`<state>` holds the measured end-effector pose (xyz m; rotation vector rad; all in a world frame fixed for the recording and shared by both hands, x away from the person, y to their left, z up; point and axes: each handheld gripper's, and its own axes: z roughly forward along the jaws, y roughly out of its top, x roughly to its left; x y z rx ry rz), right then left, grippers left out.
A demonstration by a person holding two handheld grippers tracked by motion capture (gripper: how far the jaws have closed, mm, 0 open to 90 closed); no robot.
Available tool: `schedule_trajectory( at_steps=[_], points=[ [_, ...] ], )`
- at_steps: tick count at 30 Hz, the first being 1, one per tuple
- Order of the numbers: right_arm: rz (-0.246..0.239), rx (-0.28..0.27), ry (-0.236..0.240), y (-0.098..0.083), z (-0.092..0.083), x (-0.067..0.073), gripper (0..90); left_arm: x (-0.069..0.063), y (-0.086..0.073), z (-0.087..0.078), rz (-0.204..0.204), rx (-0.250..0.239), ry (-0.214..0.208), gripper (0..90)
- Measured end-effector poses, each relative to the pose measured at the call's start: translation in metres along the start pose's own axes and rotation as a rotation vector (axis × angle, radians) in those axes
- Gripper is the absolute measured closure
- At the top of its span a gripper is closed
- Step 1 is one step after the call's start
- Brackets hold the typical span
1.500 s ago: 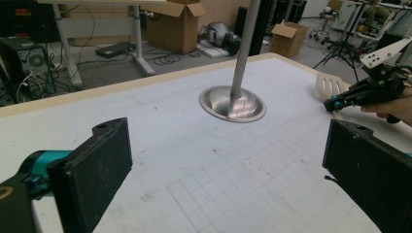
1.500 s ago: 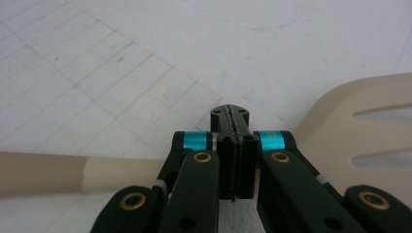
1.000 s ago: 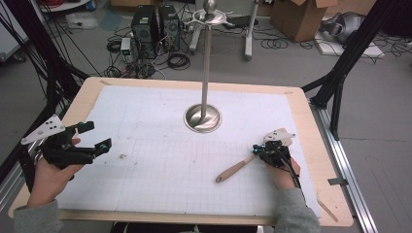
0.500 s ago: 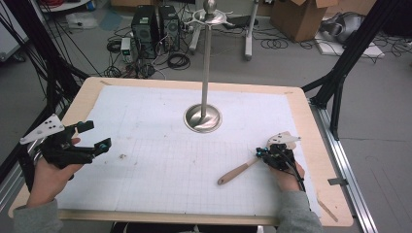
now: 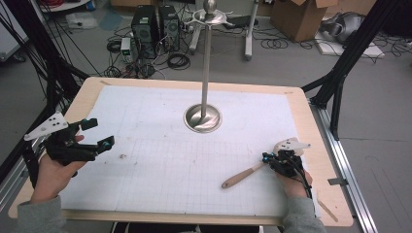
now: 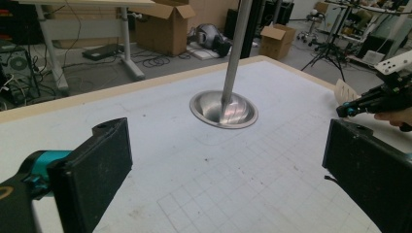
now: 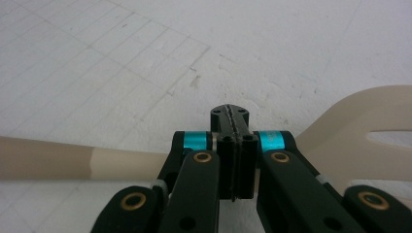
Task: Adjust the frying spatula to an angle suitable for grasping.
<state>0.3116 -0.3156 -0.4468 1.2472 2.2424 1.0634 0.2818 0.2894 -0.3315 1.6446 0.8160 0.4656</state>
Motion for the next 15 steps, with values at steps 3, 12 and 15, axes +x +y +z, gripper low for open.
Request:
schedule_trajectory(
  at_steps=[3, 12, 15],
  points=[
    [0.009, -0.004, 0.0, -0.004, -0.004, -0.001, 90.0, 0.0, 0.001, 0.002, -0.001, 0.001, -0.006, 4.4],
    [0.024, -0.01, 0.0, -0.013, -0.015, -0.003, 90.0, -0.001, 0.002, 0.008, 0.005, 0.003, -0.02, 4.4],
    [0.029, -0.015, 0.0, -0.017, -0.019, -0.004, 90.0, -0.001, 0.002, 0.009, 0.002, 0.001, -0.022, 4.4]
  ],
)
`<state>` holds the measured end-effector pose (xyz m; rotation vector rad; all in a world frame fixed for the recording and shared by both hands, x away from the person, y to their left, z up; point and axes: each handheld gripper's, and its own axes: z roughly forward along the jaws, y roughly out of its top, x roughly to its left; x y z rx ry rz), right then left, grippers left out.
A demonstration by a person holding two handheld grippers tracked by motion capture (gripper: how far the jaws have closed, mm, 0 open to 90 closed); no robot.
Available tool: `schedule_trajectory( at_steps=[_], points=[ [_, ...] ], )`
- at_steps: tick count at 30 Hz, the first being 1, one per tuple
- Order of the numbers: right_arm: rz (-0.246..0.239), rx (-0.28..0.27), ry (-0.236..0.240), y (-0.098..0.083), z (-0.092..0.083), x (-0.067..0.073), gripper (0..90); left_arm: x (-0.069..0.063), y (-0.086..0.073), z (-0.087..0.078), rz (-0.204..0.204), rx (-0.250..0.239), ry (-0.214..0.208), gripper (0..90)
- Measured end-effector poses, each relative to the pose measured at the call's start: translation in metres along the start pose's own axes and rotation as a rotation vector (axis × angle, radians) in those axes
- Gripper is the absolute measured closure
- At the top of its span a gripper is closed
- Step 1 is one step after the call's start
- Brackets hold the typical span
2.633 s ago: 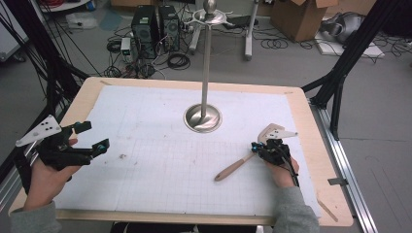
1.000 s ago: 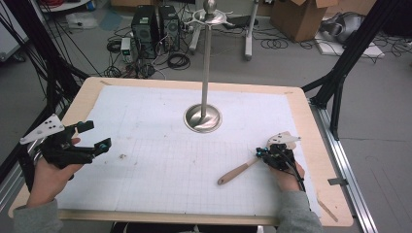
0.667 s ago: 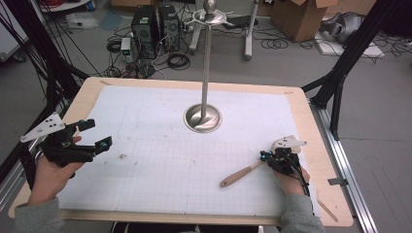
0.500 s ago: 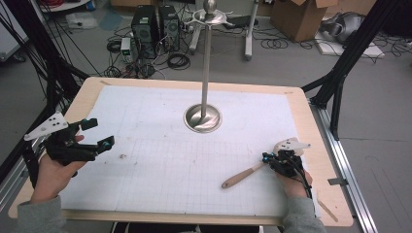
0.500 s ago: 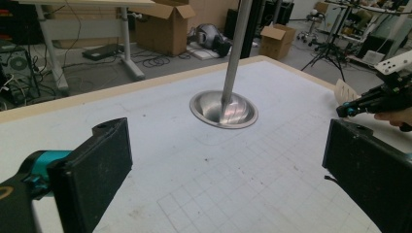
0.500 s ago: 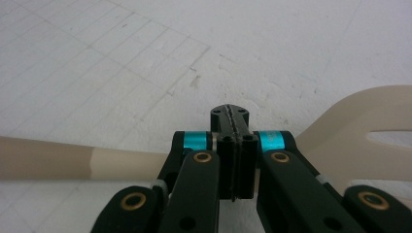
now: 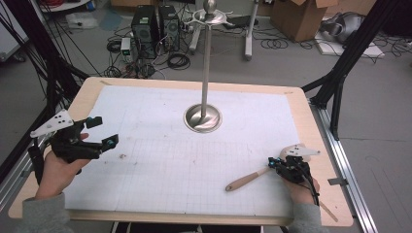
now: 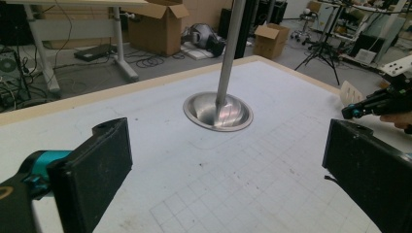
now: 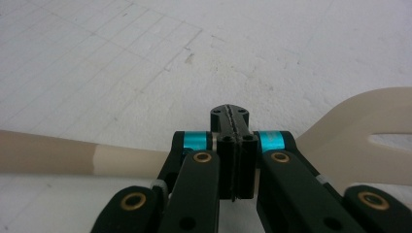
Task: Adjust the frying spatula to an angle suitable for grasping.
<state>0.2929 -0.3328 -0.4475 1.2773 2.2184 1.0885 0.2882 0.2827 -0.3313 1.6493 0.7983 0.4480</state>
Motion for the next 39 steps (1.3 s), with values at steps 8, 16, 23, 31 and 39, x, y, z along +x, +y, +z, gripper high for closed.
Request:
schedule_trajectory(
  at_steps=[8, 16, 23, 31, 39],
  points=[
    [0.015, -0.008, -0.002, -0.008, -0.009, -0.002, 90.0, 0.0, 0.001, 0.002, 0.004, -0.001, -0.006, 4.4],
    [0.023, -0.122, 0.045, -0.007, -0.024, -0.001, 90.0, -0.001, 0.001, 0.007, 0.006, 0.011, -0.013, 4.4],
    [-0.017, -0.157, 0.109, -0.011, -0.037, 0.02, 90.0, 0.0, 0.0, 0.007, 0.002, 0.01, -0.012, 4.4],
    [-0.118, -0.104, 0.167, -0.013, -0.029, 0.054, 90.0, 0.001, 0.001, 0.003, -0.001, -0.001, -0.008, 4.4],
    [-0.178, -0.019, 0.208, -0.021, -0.017, 0.068, 90.0, 0.002, 0.001, 0.003, -0.005, -0.002, -0.007, 4.4]
  ],
)
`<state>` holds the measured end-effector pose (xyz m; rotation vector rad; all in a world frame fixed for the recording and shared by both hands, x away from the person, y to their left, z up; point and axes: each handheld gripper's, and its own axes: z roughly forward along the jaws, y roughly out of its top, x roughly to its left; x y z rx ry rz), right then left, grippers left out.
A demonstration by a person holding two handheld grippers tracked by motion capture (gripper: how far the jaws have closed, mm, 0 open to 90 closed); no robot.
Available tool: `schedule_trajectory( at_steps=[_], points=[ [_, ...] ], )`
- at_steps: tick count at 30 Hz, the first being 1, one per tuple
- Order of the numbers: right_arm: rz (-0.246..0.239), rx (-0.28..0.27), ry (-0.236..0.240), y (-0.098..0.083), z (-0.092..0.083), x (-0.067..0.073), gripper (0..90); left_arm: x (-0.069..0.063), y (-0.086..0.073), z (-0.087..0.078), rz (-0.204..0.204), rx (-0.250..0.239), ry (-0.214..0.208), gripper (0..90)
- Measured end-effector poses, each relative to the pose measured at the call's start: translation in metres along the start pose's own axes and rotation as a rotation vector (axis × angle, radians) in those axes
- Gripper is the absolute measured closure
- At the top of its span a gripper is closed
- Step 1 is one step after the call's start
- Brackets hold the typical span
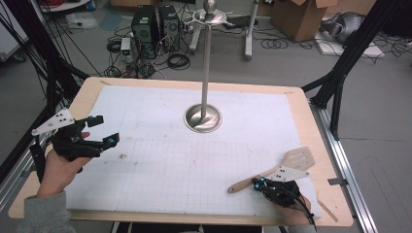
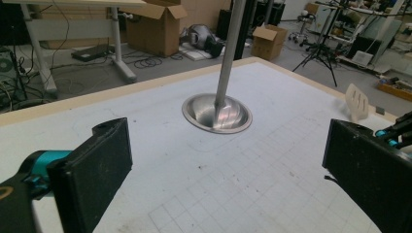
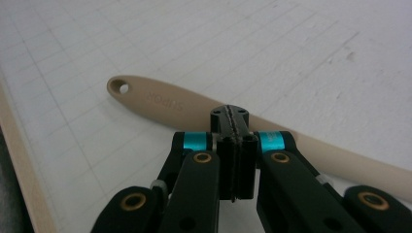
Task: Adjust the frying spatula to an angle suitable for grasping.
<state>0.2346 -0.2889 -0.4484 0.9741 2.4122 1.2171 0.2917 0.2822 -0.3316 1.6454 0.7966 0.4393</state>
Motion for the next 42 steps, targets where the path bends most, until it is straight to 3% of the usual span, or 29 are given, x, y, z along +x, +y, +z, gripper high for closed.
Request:
schedule_trajectory(
  at_steps=[5, 23, 42],
  points=[
    [-0.005, 0.016, -0.001, -0.003, 0.001, 0.0, 90.0, -0.001, 0.0, 0.0, 0.002, 0.0, 0.0, 4.4],
    [-0.005, -0.006, -0.062, 0.011, 0.012, 0.003, 90.0, -0.002, -0.001, -0.002, 0.004, 0.011, 0.004, 4.4],
    [0.014, -0.017, -0.072, 0.025, 0.03, -0.011, 90.0, -0.004, -0.005, -0.006, 0.003, 0.029, 0.02, 4.4]
  ],
)
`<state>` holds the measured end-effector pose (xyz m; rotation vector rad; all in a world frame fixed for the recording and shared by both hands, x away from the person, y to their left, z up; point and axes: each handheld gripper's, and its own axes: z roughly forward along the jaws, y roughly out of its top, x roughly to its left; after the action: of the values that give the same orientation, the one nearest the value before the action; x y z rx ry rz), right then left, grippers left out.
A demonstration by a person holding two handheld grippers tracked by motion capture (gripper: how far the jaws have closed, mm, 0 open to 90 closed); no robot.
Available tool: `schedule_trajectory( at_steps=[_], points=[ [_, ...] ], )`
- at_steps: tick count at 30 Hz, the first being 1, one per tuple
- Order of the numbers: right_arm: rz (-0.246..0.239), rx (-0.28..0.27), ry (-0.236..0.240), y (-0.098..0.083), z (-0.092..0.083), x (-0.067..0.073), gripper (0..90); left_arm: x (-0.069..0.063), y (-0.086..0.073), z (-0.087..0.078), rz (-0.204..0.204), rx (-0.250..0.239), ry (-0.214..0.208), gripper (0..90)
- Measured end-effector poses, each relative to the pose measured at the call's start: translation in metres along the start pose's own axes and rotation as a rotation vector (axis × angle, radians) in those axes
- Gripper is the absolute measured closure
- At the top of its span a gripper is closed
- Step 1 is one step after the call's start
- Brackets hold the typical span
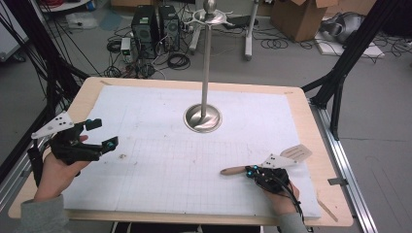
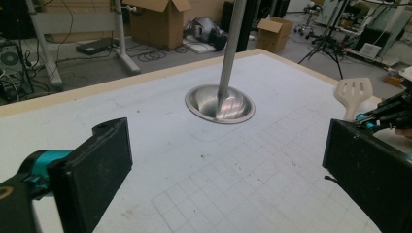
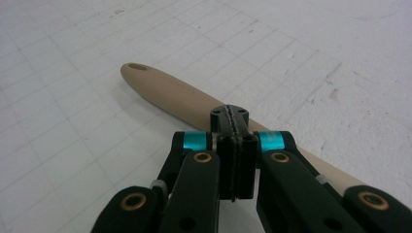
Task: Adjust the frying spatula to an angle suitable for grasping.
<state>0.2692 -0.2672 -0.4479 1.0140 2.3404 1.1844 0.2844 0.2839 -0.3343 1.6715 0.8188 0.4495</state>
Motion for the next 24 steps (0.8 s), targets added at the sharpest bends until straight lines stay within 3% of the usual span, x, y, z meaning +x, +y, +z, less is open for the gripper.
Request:
schedule_trajectory(
  at_steps=[11, 14, 24],
  points=[
    [0.021, 0.005, -0.027, 0.007, 0.008, -0.005, 90.0, 0.0, -0.002, 0.0, 0.0, 0.006, 0.003, 4.4],
    [-0.002, 0.009, -0.052, 0.01, 0.012, -0.004, 90.0, 0.0, -0.002, -0.001, 0.002, 0.005, 0.002, 4.4],
    [0.028, 0.016, -0.075, 0.018, 0.02, -0.009, 90.0, 0.001, -0.003, -0.002, -0.001, -0.001, 0.011, 4.4]
  ],
)
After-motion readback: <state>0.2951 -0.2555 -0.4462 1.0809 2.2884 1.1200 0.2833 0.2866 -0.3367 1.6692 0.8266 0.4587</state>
